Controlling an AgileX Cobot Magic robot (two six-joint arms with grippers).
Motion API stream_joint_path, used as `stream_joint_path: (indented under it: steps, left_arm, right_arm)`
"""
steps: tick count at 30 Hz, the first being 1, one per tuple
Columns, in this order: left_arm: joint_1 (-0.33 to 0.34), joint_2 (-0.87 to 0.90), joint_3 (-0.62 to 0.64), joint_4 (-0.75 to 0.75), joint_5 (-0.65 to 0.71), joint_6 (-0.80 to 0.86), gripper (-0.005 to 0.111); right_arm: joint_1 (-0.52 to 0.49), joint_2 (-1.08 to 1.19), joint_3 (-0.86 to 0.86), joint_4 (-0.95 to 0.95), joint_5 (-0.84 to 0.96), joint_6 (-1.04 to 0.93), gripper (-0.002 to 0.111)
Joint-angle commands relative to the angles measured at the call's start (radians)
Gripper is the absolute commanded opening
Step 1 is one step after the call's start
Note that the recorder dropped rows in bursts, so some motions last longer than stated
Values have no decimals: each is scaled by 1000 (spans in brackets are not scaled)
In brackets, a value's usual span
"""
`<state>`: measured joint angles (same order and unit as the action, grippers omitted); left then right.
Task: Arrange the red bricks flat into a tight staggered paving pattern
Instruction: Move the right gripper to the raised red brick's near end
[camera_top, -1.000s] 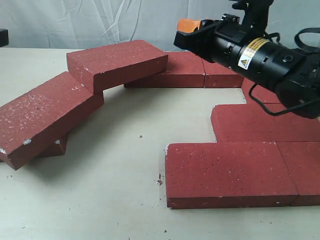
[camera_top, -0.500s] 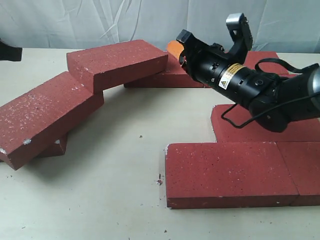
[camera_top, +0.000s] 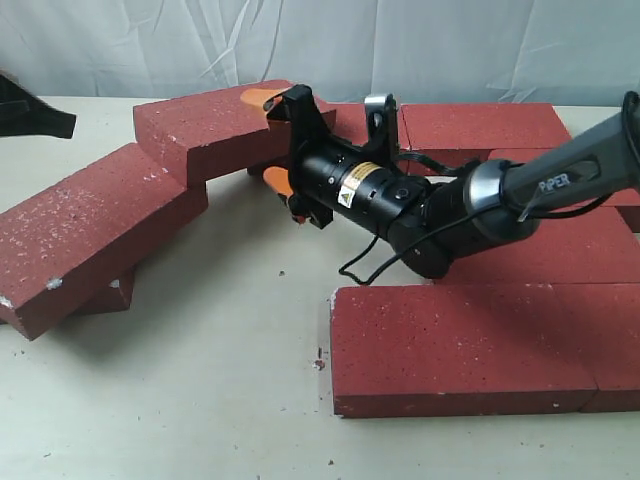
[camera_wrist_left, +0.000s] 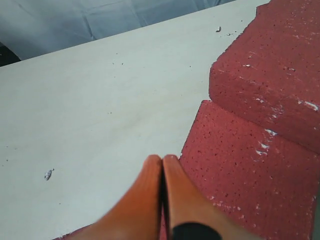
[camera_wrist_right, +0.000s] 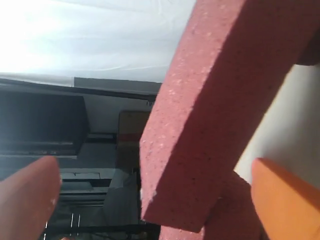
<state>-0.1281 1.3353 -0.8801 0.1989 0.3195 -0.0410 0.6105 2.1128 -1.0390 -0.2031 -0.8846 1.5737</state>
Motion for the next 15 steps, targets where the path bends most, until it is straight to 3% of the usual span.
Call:
stream_joint_path:
  steps: [1,15]
  left_arm:
    - [-4,3,-6,-7,-3,0,0]
    - [-4,3,-6,-27,-9,0,0]
  right_arm:
    - [8,35,-11,51,16,22,99]
    - [61,143,-151,127,18,81,99]
